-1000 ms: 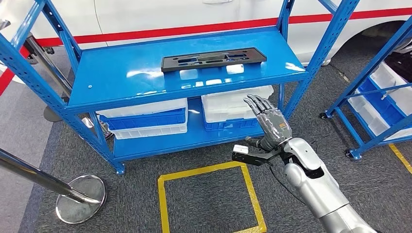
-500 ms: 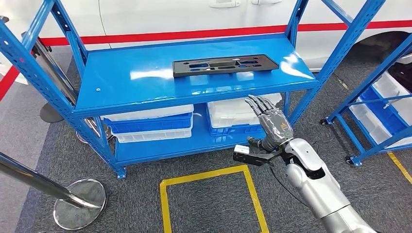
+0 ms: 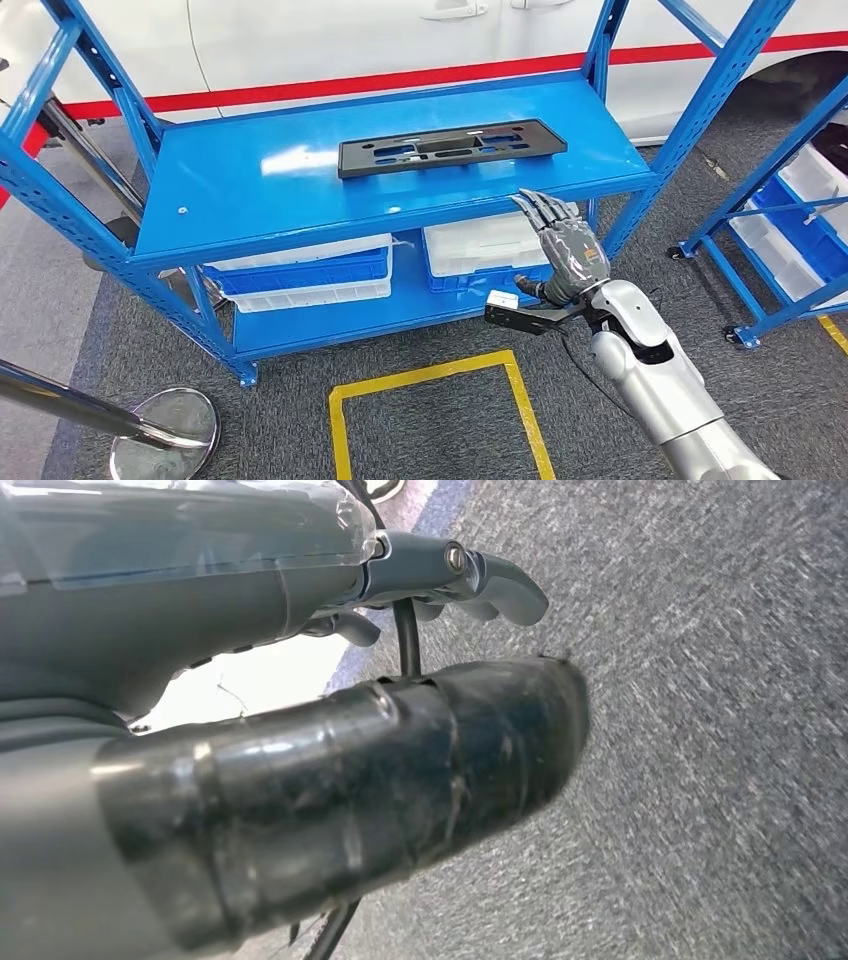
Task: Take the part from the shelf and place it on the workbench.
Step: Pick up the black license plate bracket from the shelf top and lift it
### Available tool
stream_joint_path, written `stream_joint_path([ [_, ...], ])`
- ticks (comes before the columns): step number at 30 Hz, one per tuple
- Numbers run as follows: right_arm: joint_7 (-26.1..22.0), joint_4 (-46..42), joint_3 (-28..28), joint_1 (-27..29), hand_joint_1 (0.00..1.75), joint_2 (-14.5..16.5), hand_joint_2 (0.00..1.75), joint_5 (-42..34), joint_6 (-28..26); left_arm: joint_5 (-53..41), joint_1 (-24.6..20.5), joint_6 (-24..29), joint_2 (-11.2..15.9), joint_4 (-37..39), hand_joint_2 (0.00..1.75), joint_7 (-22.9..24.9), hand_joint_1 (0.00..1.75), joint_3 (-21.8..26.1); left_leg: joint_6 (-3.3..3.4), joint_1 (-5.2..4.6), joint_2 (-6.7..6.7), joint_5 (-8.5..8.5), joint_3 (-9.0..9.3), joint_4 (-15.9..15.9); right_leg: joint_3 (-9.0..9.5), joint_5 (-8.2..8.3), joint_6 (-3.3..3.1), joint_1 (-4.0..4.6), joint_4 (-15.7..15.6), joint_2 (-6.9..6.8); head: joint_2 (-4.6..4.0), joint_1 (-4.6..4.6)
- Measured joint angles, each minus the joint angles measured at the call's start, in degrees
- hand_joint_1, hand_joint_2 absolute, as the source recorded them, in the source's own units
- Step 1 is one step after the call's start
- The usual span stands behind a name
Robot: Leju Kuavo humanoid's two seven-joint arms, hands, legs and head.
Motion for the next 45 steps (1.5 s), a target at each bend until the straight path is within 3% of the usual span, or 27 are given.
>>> stream_joint_path([
  [1, 0.0, 0.0, 0.0, 0.1, 0.00, 0.0, 1.75, 0.0, 0.0, 0.0, 0.1, 0.0, 0.0, 0.0, 0.00, 0.0, 0.00, 0.1, -0.18, 0.11, 0.01, 0.60, -1.18, 0.7, 0.49, -0.42, 0.05, -0.01, 0.0, 0.06, 0.00, -0.01],
  [2, 0.0, 0.0, 0.0, 0.1, 0.00, 0.0, 1.75, 0.0, 0.0, 0.0, 0.2, 0.0, 0.0, 0.0, 0.00, 0.0, 0.00, 0.1, -0.30, 0.20, 0.01, 2.46, -1.33, -0.7, 1.11, -0.88, 0.14, -0.02, 0.0, 0.14, 0.00, -0.01],
  [4, 0.0, 0.0, 0.0, 0.2, 0.00, 0.0, 1.75, 0.0, 0.0, 0.0, 0.4, 0.0, 0.0, 0.0, 0.00, 0.0, 0.00, 0.2, -0.15, 0.24, 0.01, 7.97, 0.60, -7.8, 2.39, -1.89, 0.44, -0.06, -0.1, 0.22, 0.00, 0.01],
  [6, 0.0, 0.0, 0.0, 0.1, 0.00, 0.0, 1.75, 0.0, 0.0, 0.0, 0.3, 0.0, 0.1, 0.0, 0.00, 0.0, 0.00, 0.3, 0.52, -0.14, 0.01, 10.08, 1.95, -12.9, 3.21, -2.64, 0.99, -0.04, -0.2, 0.23, 0.00, 0.01],
  [9, 0.0, 0.0, -0.1, 0.1, 0.00, 0.1, 1.75, 0.0, 0.0, 0.0, 0.3, 0.0, 0.1, 0.1, 0.00, 0.0, 0.00, 0.5, 1.90, -0.36, -0.03, 10.15, 2.72, -14.5, 3.80, -3.07, 2.04, 0.15, 0.2, 0.24, 0.00, 0.00],
  [11, 0.0, 0.0, -0.2, 0.0, 0.00, 0.1, 1.75, 0.0, 0.0, 0.0, 0.4, 0.0, 0.1, 0.1, 0.00, 0.0, 0.00, 0.6, 2.48, -0.11, 0.00, 10.18, 3.93, -15.2, 3.11, -3.57, 2.52, 0.07, 2.3, 0.19, 0.00, 0.03],
  [12, 0.0, 0.0, -0.2, 0.0, 0.00, 0.1, 1.75, 0.0, 0.0, 0.0, 0.3, 0.0, 0.1, 0.1, 0.00, 0.0, 0.00, 0.6, 2.72, -0.02, 0.00, 10.08, 4.41, -15.5, 1.70, -4.45, 2.76, -0.03, 4.8, 0.16, 0.00, 0.04],
  [15, 0.0, 0.1, -0.3, 0.1, 0.00, 0.1, 1.75, 0.0, 0.0, 0.0, 0.2, 0.0, 0.1, 0.1, 0.00, 0.0, 0.00, 0.6, 3.22, -0.02, -0.04, 9.20, 5.34, -15.6, -5.00, -8.14, 3.44, -0.23, 14.9, 0.13, 0.00, 0.05],
  [16, 0.0, 0.1, -0.3, 0.2, 0.00, 0.1, 1.75, 0.0, 0.0, 0.0, 0.2, 0.0, 0.1, 0.1, 0.00, 0.0, 0.00, 0.6, 3.22, -0.01, -0.07, 8.79, 5.78, -15.6, -6.51, -8.18, 3.54, -0.30, 16.1, 0.11, 0.00, 0.04],
  [17, 0.0, 0.2, -0.3, 0.2, 0.00, 0.1, 1.75, 0.0, 0.0, 0.0, 0.3, 0.0, 0.1, 0.1, 0.00, 0.0, 0.00, 0.6, 3.16, 0.00, -0.10, 8.34, 6.35, -15.6, -7.07, -7.00, 3.56, -0.38, 15.4, 0.09, 0.00, 0.05],
  [19, 0.2, 0.3, -0.5, 0.2, 0.00, 0.1, 1.75, 0.0, 0.0, 0.0, 0.3, 0.0, 0.1, 0.1, 0.00, 0.0, 0.00, 0.6, 2.85, 0.03, -0.13, 7.28, 7.55, -15.5, -5.67, -1.60, 3.43, -0.59, 8.7, -0.04, 0.00, 0.06],
  [21, 0.6, 0.8, -0.9, 0.1, 0.00, 0.1, 1.75, -0.1, -0.1, -0.2, 0.2, 0.0, 0.1, 0.1, 0.00, -0.1, 0.00, 0.6, 2.20, -0.07, -0.20, 6.28, 8.33, -15.3, -4.11, 1.32, 3.06, -0.42, 2.9, -0.22, 0.00, 0.07],
  [25, 0.9, 1.8, -2.5, -0.2, 0.00, 0.1, 1.75, -0.4, -0.3, -0.5, 0.1, 0.0, 0.1, 0.1, 0.00, -0.1, 0.00, 0.7, 0.98, -0.25, -0.19, 5.19, 8.81, -14.5, -3.26, 1.59, 1.56, -0.31, 1.4, -0.16, 0.00, 0.13],
  [27, 0.9, 2.2, -3.3, -0.5, 0.00, 0.1, 1.75, -0.5, -0.3, -0.6, 0.0, 0.0, 0.1, 0.1, 0.00, -0.1, 0.00, 0.7, 0.53, -0.12, -0.12, 4.13, 7.20, -11.1, -2.31, 1.25, 0.90, -0.43, 1.0, -0.11, 0.00, 0.13],
  [30, 1.0, 3.4, -4.0, -1.1, 0.00, 0.2, 1.75, -0.6, -0.4, -0.9, -0.1, 0.0, 0.1, 0.1, 0.00, -0.2, 0.00, 0.7, -0.07, -0.03, -0.09, 0.64, 0.37, -0.5, -1.30, 0.30, 0.33, -0.25, 0.9, -0.11, 0.00, 0.13],
  [31, 1.3, 4.1, -4.1, -1.3, 0.00, 0.3, 1.75, -0.4, -0.4, -1.1, 0.0, 0.0, 0.1, 0.1, 0.00, -0.3, 0.00, 0.7, -0.08, -0.03, -0.09, 0.45, -1.35, 1.2, -0.90, -0.08, 0.27, -0.13, 0.9, -0.07, 0.00, 0.13],
  [32, 1.5, 5.1, -4.2, -1.7, 0.00, 0.4, 1.75, -0.2, -0.3, -1.3, 0.1, 0.0, 0.1, 0.2, 0.00, -0.3, 0.00, 0.7, 0.04, -0.05, -0.09, 1.47, -2.11, 1.0, -0.41, -0.47, 0.24, -0.01, 0.9, 0.00, 0.00, 0.13],
  [33, 1.6, 6.2, -4.3, -2.3, 0.00, 0.6, 1.75, 0.2, -0.3, -1.5, 0.2, -0.1, 0.1, 0.2, 0.00, -0.4, 0.00, 0.7, 0.31, -0.12, -0.09, 3.73, -1.80, -1.3, 0.17, -0.86, 0.23, 0.12, 0.9, 0.09, 0.00, 0.13],
  [35, 1.4, 8.6, -4.3, -3.7, 0.00, 1.2, 1.75, 1.0, -0.4, -1.8, 0.2, -0.1, 0.3, 0.2, 0.00, -0.6, 0.00, 0.7, 1.30, -0.46, -0.04, 8.78, 0.24, -8.4, 1.32, -1.61, 0.28, 0.35, 0.8, 0.22, 0.00, 0.14],
  [36, 1.1, 9.8, -4.3, -4.5, 0.00, 1.7, 1.75, 1.5, -0.6, -1.9, 0.1, -0.1, 0.3, 0.2, 0.00, -0.7, 0.00, 0.7, 1.84, -0.75, -0.02, 9.71, 1.01, -11.4, 1.63, -1.88, 0.40, 0.38, 0.7, 0.28, 0.00, 0.14],
  [39, 0.8, 12.6, -4.1, -5.6, 0.00, 3.2, 1.75, 2.7, -0.9, -2.2, 0.0, -0.1, 0.5, 0.2, 0.00, -0.8, 0.00, 0.7, 2.99, -1.18, -0.15, 9.76, 2.16, -14.4, 2.15, -2.23, 1.18, 0.37, 0.8, 0.36, 0.00, 0.13],
  [42, 1.0, 14.0, -3.7, -6.6, 0.00, 3.9, 1.75, 3.2, -1.0, -2.3, 0.1, -0.1, 0.5, 0.2, 0.00, -0.8, 0.00, 0.7, 3.32, -0.65, -0.18, 10.27, 4.40, -15.9, 1.85, -3.32, 1.92, 0.30, 3.0, 0.25, 0.00, 0.18],
  [45, 1.0, 15.8, -3.3, -7.8, 0.00, 4.7, 1.75, 3.7, -1.0, -2.4, -0.1, -0.1, 0.5, 0.2, 0.00, -0.9, 0.00, 0.7, 3.56, -0.45, -0.18, 9.81, 5.37, -16.3, -3.40, -7.07, 2.87, -0.10, 11.8, 0.18, 0.00, 0.16],
])
